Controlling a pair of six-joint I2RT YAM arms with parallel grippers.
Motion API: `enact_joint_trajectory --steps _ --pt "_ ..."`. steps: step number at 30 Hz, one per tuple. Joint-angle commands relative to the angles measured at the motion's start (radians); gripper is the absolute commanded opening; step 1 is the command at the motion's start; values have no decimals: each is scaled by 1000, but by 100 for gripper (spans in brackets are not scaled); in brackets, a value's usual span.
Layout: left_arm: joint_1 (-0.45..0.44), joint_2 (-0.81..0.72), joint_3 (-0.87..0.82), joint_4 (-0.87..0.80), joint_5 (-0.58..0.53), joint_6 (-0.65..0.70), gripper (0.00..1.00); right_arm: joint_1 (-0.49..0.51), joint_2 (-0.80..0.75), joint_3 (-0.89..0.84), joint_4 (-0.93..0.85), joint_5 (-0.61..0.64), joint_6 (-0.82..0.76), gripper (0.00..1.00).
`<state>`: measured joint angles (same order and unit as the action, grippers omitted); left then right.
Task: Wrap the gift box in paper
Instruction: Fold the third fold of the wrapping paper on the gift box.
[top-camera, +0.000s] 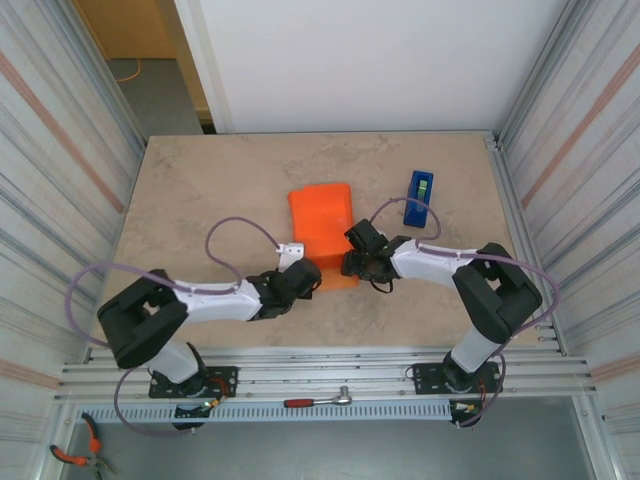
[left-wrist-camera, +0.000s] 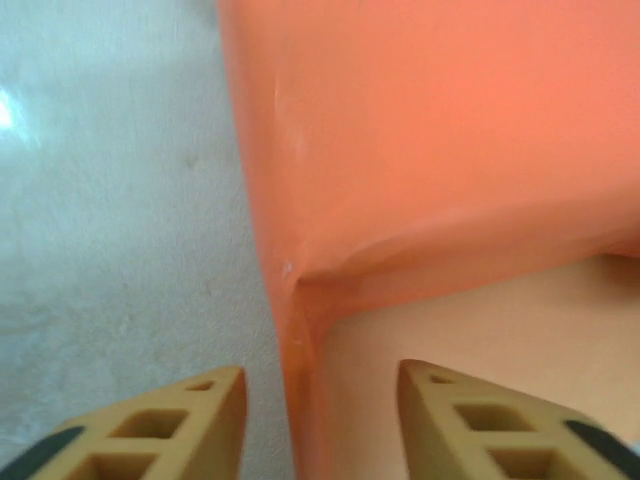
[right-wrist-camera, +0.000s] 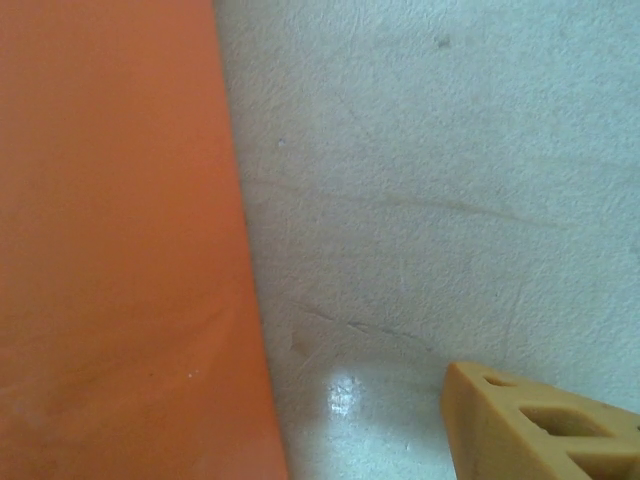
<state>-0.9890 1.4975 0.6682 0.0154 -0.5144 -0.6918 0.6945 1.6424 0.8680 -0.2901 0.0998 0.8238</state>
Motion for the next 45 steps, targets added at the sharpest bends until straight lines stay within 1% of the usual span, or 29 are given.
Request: enact_joint_trajectory --steps 1,3,5,6,8,10,14,15,18,20,23,28,32,37,39,43,45 --pt "-4 -102 63 -73 -31 159 60 -31 22 21 11 -8 -33 66" --pt "-2 -138 103 -110 -74 234 79 -44 24 25 11 -13 -42 66" --pt "7 -157 141 -122 -107 318 95 -55 25 26 13 -20 -49 66" --pt "18 -163 161 -121 -113 366 99 -59 26 26 13 -20 -54 66" --pt "52 -167 196 -110 -88 454 99 -70 26 26 13 -27 -61 66" --pt "98 -166 230 -104 -33 525 99 -77 24 27 12 -34 -66 66" --pt "188 -164 243 2 77 698 99 -82 0 26 -4 -52 -79 66" --pt "211 -164 250 8 113 720 99 -82 -11 25 -5 -62 -79 66" --pt "303 -158 303 -51 301 740 99 -82 -52 16 -8 -101 -76 67" --pt "355 -143 358 -145 415 756 99 -81 -93 3 -15 -122 -72 68" --pt "373 -120 392 -214 478 834 99 -81 -163 -27 -23 -137 -65 69" --pt "355 -108 357 -247 481 907 98 -90 -261 -58 -56 -114 -47 70" --pt "322 -102 310 -238 458 938 97 -99 -301 -73 -70 -81 -27 71" --pt "244 -69 275 -210 368 1011 96 -129 -300 -121 -35 -70 7 75" --pt "223 -45 274 -210 348 1028 95 -145 -282 -136 -22 -67 18 77" --pt "189 -12 260 -198 289 1044 94 -171 -272 -158 -24 -88 19 78" --pt "178 -3 253 -182 263 1046 94 -189 -287 -180 -8 -129 10 79"
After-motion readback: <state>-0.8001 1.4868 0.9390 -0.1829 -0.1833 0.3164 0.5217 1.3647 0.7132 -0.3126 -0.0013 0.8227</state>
